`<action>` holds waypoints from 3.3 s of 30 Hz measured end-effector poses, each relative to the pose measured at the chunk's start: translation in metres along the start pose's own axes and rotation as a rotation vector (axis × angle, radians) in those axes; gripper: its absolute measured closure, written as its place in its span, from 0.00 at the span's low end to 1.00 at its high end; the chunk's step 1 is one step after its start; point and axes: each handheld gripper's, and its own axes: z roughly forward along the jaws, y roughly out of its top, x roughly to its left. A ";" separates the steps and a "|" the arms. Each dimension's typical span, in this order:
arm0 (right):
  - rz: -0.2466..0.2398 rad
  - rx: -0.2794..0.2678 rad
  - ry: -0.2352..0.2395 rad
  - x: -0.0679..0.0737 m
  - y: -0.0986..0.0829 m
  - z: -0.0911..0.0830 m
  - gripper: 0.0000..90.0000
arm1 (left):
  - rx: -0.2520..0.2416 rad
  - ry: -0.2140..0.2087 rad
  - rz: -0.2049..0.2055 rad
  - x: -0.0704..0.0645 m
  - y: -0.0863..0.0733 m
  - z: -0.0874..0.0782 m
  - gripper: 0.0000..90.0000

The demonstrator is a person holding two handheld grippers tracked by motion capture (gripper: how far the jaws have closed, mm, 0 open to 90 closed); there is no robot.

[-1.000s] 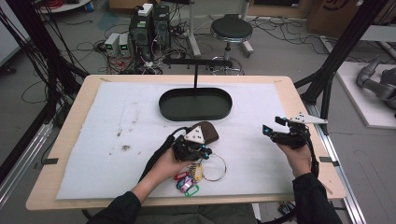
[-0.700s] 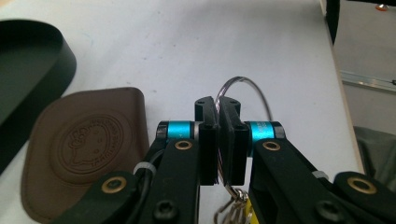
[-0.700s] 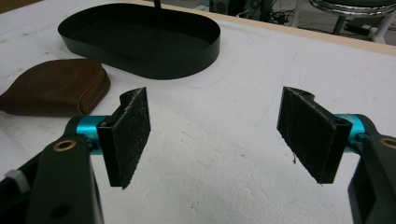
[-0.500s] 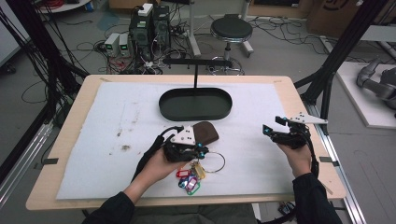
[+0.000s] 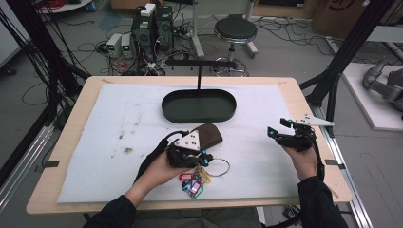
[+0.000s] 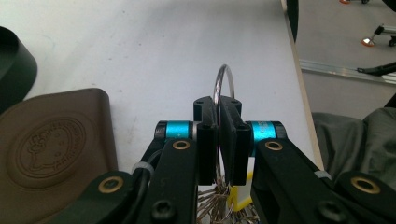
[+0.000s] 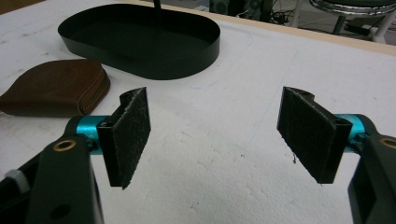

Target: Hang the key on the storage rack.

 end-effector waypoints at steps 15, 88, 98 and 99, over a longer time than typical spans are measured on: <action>0.006 -0.003 -0.001 -0.001 0.000 -0.001 0.29 | 0.012 -0.007 0.000 0.002 0.000 -0.002 0.96; 0.014 -0.002 -0.010 -0.002 0.000 0.000 0.29 | -0.371 0.431 -0.109 0.106 0.033 -0.147 0.96; 0.010 -0.006 -0.012 -0.003 0.000 0.000 0.29 | -0.358 0.491 -0.151 0.133 0.034 -0.145 0.96; 0.009 -0.007 -0.013 -0.003 0.000 0.000 0.29 | -0.354 0.498 -0.155 0.136 0.033 -0.145 0.96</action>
